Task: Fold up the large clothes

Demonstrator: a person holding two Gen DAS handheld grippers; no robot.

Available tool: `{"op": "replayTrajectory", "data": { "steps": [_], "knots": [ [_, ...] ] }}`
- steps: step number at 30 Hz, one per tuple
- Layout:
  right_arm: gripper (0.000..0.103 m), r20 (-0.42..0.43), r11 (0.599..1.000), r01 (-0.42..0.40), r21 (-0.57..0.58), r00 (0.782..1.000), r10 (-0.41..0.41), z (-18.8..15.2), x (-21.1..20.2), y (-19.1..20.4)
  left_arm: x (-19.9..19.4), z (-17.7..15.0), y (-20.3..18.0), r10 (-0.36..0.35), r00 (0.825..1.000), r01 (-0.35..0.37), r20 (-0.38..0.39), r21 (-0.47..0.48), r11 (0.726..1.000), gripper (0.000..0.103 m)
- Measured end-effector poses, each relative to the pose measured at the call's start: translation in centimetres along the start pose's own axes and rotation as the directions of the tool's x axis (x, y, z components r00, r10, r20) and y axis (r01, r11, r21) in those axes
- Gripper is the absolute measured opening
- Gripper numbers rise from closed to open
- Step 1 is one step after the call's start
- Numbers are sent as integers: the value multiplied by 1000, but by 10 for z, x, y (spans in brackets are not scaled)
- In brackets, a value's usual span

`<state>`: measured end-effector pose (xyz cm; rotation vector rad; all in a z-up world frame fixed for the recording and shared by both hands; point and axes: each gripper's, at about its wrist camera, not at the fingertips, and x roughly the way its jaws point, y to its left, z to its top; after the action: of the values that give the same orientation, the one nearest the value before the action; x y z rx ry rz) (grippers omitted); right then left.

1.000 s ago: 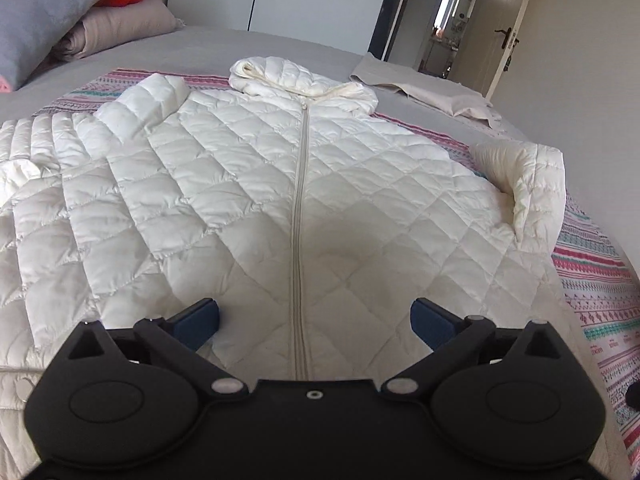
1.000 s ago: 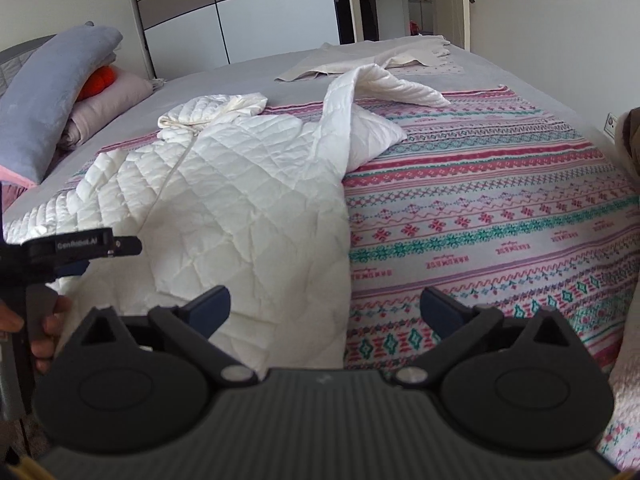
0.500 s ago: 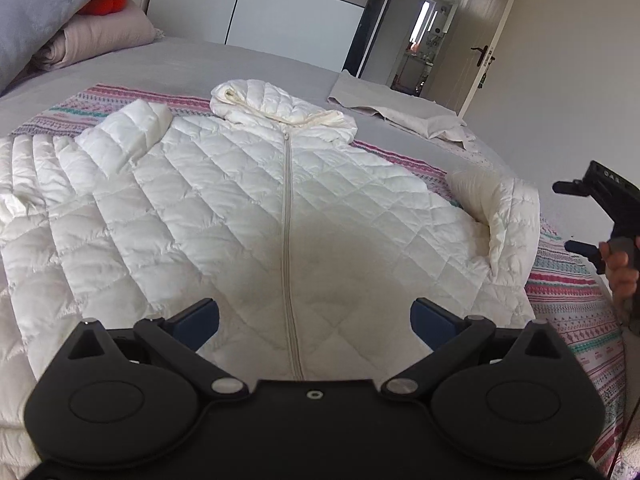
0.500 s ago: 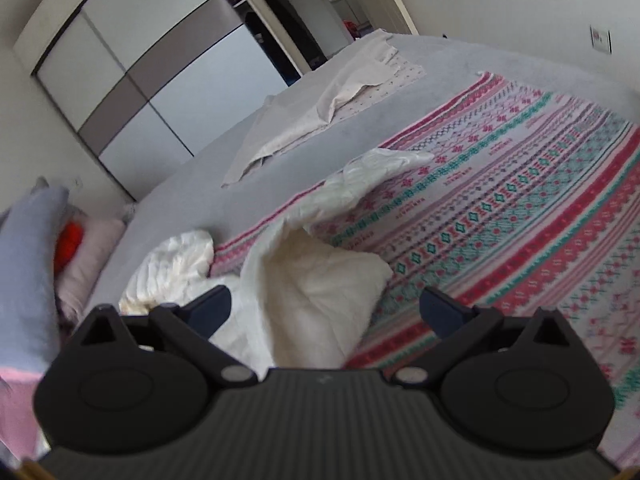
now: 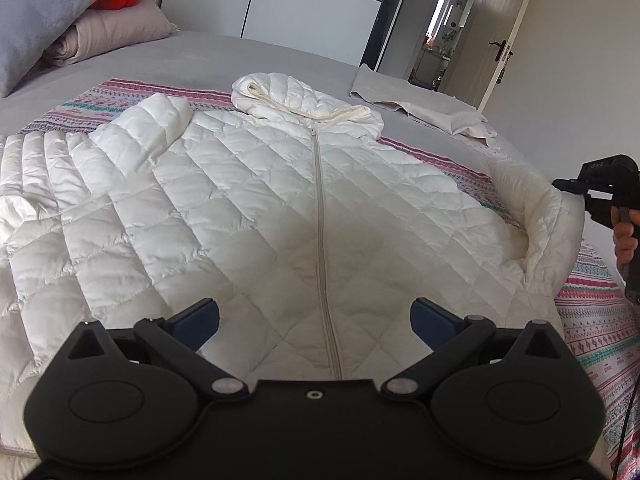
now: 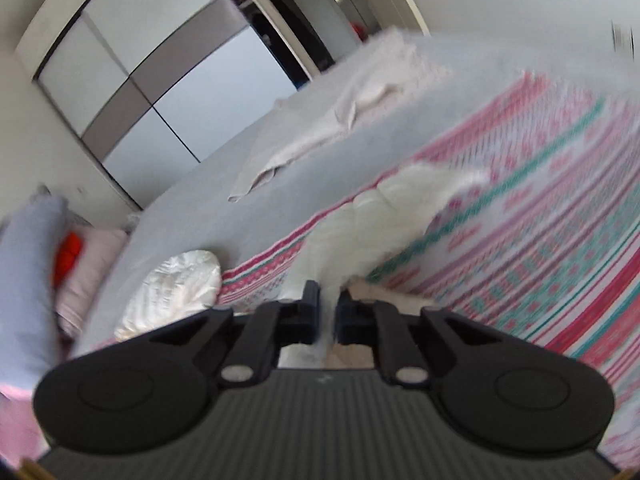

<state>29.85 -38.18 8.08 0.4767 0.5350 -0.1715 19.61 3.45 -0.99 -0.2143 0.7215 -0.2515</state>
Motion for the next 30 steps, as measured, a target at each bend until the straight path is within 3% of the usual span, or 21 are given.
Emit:
{"op": "replayTrajectory", "data": {
  "steps": [3, 7, 14, 16, 18, 25, 28, 30],
  "knots": [
    [5, 99, 985, 111, -131, 990, -98, -2, -44, 13, -3, -1, -3, -1, 1000, 1, 8, 12, 1000, 103],
    [5, 208, 934, 290, -209, 946, -247, -19, -105, 23, -4, -2, -4, -9, 1000, 9, -15, -1, 1000, 103],
    [5, 261, 842, 469, -268, 876, -405, -89, -159, 21, -4, -9, -5, -16, 999, 16, -44, 13, 1000, 103],
    [5, 228, 816, 489, -306, 870, -436, -113, -156, 17, -5, -11, -5, -13, 999, 14, -48, 23, 1000, 103],
    [5, 164, 817, 486, -310, 874, -457, -132, -149, 10, -5, -12, -4, -8, 999, 10, -53, 32, 999, 103],
    [8, -132, 887, 404, -224, 889, -439, -172, -107, -37, -3, -16, -5, 17, 997, -11, -78, 85, 996, 103],
    [9, -147, 897, 378, -228, 898, -415, -172, -112, -35, -3, -16, -3, 15, 997, -8, -82, 87, 996, 103],
    [9, -175, 927, 323, -192, 918, -356, -167, -126, -36, -3, -15, -2, 10, 996, -3, -84, 79, 997, 103]
  ]
}}
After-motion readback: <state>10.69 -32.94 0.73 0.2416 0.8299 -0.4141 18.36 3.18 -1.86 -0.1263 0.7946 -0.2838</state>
